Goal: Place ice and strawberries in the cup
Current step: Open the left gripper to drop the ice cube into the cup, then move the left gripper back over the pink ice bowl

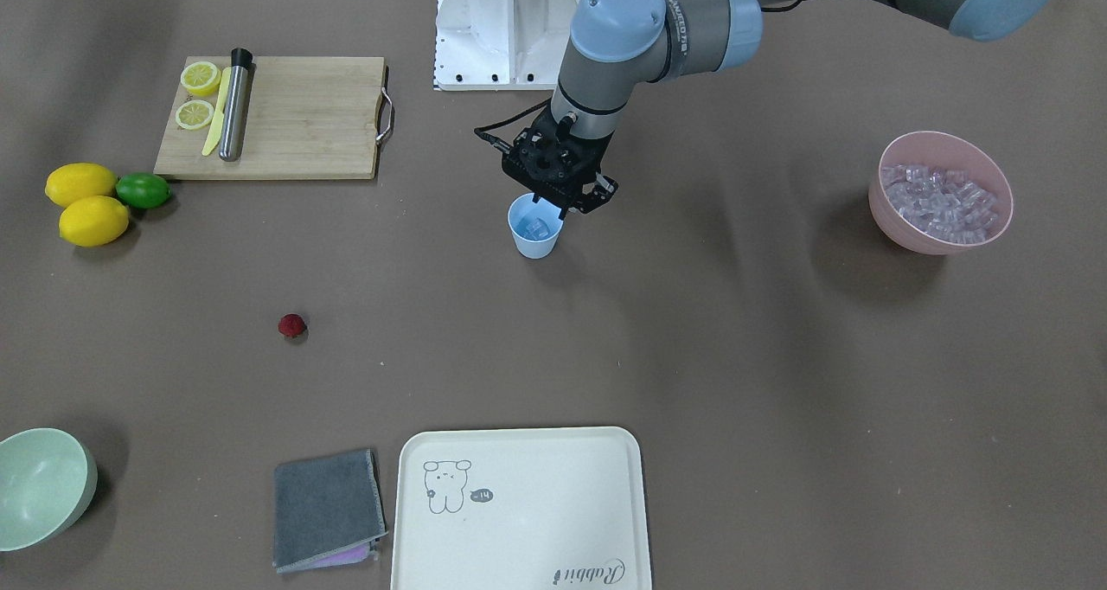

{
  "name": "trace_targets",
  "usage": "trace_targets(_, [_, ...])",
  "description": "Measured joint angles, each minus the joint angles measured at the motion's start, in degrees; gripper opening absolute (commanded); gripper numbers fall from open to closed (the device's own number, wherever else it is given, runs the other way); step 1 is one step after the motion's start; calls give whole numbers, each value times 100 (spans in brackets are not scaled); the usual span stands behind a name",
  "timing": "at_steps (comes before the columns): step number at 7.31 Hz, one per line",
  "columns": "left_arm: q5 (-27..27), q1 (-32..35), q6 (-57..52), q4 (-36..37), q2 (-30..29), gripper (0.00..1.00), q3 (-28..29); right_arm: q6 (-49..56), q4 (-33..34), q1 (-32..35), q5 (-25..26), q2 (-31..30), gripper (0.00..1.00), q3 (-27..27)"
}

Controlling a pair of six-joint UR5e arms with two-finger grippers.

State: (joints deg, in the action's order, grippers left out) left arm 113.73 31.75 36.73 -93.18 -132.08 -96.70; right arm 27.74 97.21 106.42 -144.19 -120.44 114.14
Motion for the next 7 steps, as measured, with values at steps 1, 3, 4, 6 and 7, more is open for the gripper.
trace_targets(1, [0,-1,72,0,4,76,-68,2,0,14,-3,-23,100,4])
trace_targets(3, [27,107,-88,12,308,78,-414,5,-3,28,-4,-60,100,2])
trace_targets(4, [44,297,-559,21,615,80,-593,9,-13,35,-4,-75,100,9])
trace_targets(6, [73,894,-2115,23,1353,83,-866,6,-24,38,-4,-65,100,22])
trace_targets(7, [81,1227,-2846,14,1785,83,-1047,6,-28,38,-4,-61,100,22])
